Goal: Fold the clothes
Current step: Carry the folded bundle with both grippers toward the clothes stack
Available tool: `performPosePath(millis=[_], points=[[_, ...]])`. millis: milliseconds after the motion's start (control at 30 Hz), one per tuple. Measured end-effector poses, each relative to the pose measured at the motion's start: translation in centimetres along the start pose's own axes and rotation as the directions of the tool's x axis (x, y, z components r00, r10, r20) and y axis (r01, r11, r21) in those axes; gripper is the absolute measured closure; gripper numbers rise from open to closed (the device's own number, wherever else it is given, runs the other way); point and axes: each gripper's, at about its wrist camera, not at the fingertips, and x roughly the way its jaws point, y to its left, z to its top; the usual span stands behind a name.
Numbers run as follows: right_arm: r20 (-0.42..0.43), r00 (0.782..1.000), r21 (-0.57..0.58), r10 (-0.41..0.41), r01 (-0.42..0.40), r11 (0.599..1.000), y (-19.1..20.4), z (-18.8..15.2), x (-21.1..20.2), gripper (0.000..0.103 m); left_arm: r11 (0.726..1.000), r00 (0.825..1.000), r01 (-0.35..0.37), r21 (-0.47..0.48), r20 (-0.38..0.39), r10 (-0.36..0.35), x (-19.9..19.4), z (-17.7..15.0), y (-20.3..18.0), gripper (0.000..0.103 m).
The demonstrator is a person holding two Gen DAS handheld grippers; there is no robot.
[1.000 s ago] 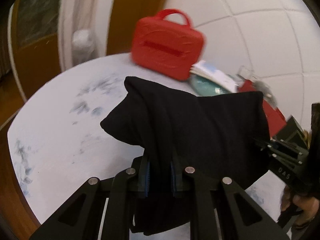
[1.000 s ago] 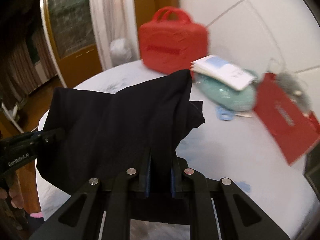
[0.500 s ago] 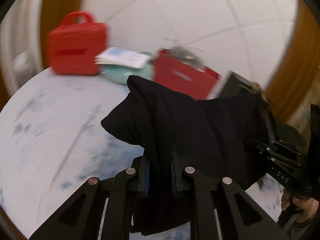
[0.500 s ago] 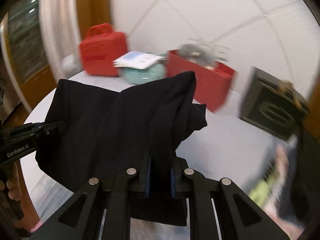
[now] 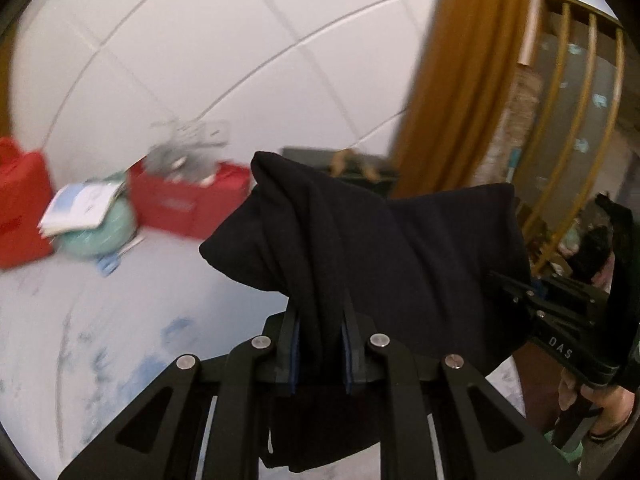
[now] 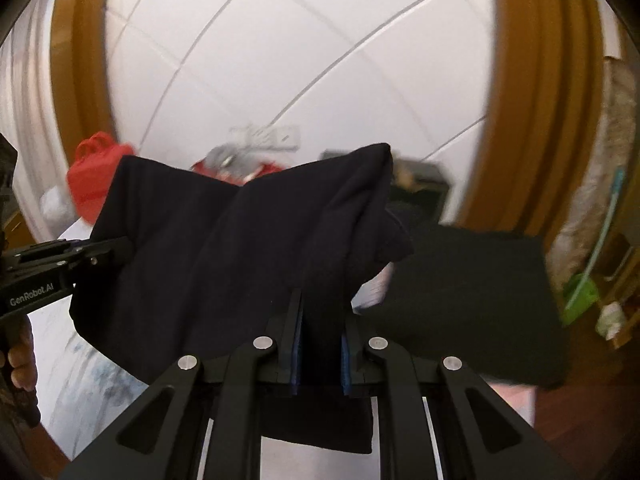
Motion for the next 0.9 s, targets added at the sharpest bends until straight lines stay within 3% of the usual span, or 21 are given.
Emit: performPosePath(millis=[333, 533, 667, 800, 833, 900], points=[[0.026, 0.994, 0.026, -0.103, 0.102, 0.994, -13.8, 3.2, -3.3, 0.09, 0.992, 0.992, 0.125, 0.032, 0.006, -0.125, 7.5, 6.5, -12.8, 0.088], [0.01, 0.995, 0.051, -0.103, 0.102, 0.993, -20.3, 3.8, -2.6, 0.089, 0.99, 0.991, 0.132, 0.046, -0.015, -0.131, 11.7, 8.2, -17.8, 0.088], [-0.005, 0.998, 0.089, -0.058, 0.058, 0.994, -22.7, 2.8, -0.7, 0.089, 0.995, 0.995, 0.091, 0.042, -0.053, -0.089, 15.3, 8.3, -18.6, 0.086], [-0.078, 0.996, 0.157, 0.039, -0.026, 0.987, -24.2, 0.4, 3.6, 0.087, 0.999, 0.987, -0.027, 0.028, -0.156, 0.031, 20.1, 6.1, -15.7, 0.077], [-0.103, 0.993, 0.177, 0.055, -0.036, 0.984, -24.5, -0.5, 5.0, 0.083, 0.998, 0.981, -0.054, 0.031, -0.185, 0.058, 21.2, 5.4, -15.0, 0.068], [-0.162, 0.985, 0.227, 0.054, -0.016, 0.974, -25.0, -2.3, 7.6, 0.071, 0.994, 0.963, -0.102, 0.046, -0.246, 0.11, 23.6, 3.8, -13.8, 0.062]])
